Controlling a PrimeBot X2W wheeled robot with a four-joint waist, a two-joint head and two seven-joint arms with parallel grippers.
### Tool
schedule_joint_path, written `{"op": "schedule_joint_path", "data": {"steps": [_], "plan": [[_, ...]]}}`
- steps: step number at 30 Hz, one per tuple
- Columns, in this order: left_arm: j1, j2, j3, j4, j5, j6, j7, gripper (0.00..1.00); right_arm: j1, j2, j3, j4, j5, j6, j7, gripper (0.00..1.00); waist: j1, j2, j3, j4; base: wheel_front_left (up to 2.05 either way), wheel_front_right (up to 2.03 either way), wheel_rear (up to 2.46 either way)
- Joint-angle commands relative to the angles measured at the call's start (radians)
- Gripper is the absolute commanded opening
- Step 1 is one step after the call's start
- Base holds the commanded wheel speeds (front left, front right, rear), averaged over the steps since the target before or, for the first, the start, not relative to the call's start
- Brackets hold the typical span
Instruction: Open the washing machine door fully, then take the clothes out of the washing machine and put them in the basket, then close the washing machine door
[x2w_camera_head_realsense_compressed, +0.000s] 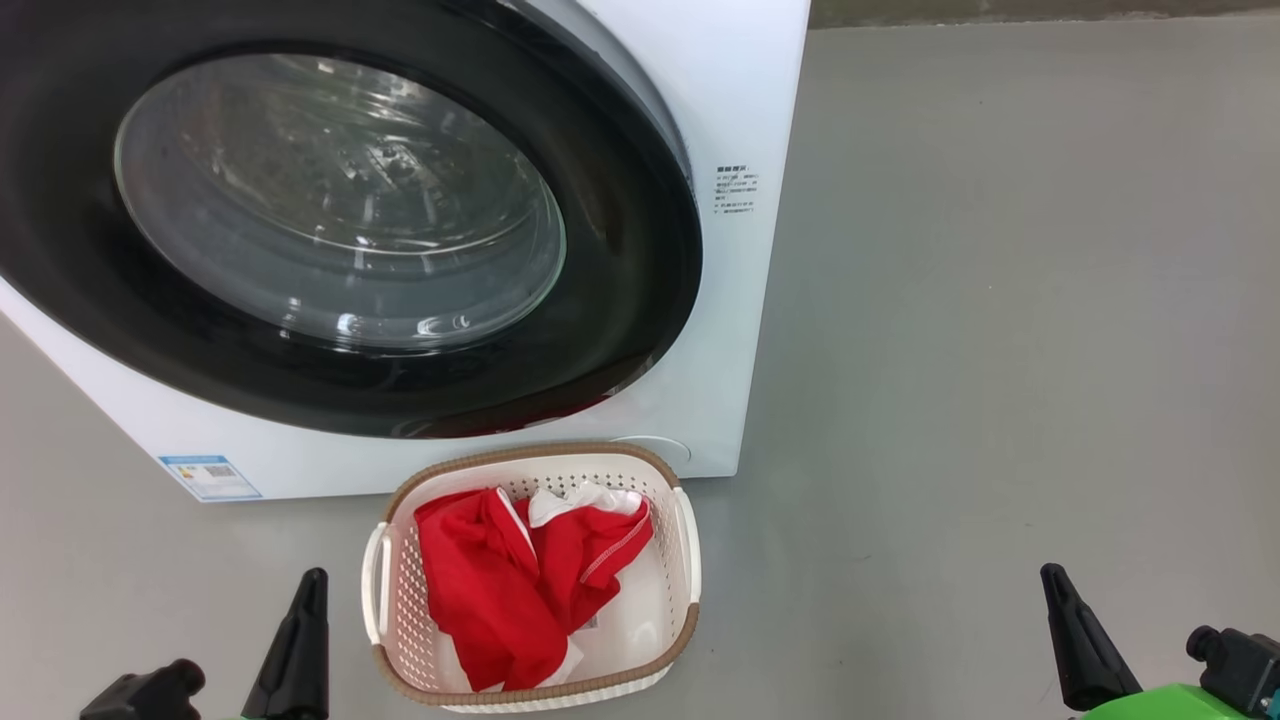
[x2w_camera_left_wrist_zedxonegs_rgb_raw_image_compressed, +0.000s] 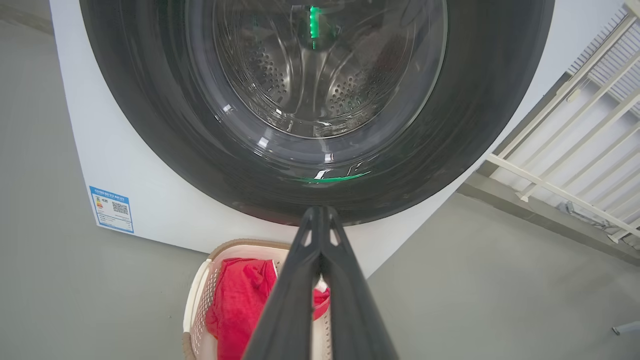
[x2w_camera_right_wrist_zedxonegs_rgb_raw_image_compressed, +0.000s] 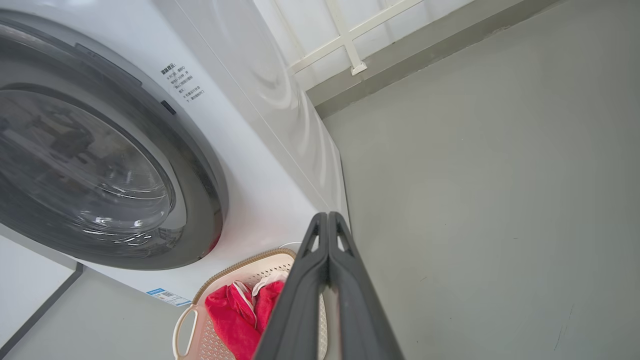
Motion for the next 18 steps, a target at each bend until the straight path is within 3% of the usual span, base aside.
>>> {"op": "schedule_joint_path", "data": {"steps": [1, 18], "plan": [[-0.021, 0.007, 0.017, -0.018, -0.03, -0.002, 0.006, 0.0, -0.043, -0.008, -0.006, -0.021, 0.037, 0.0, 0.004, 0.0, -0.0001, 0.0, -0.001, 0.0, 0.0, 0.0, 0.0], [-0.033, 0.003, 0.027, -0.015, -0.2, -0.003, 0.051, 0.0, -0.069, -0.004, -0.016, -0.022, 0.185, 0.0, 0.049, 0.0, -0.0001, 0.0, -0.013, -0.005, 0.0, 0.0, 0.0]]}}
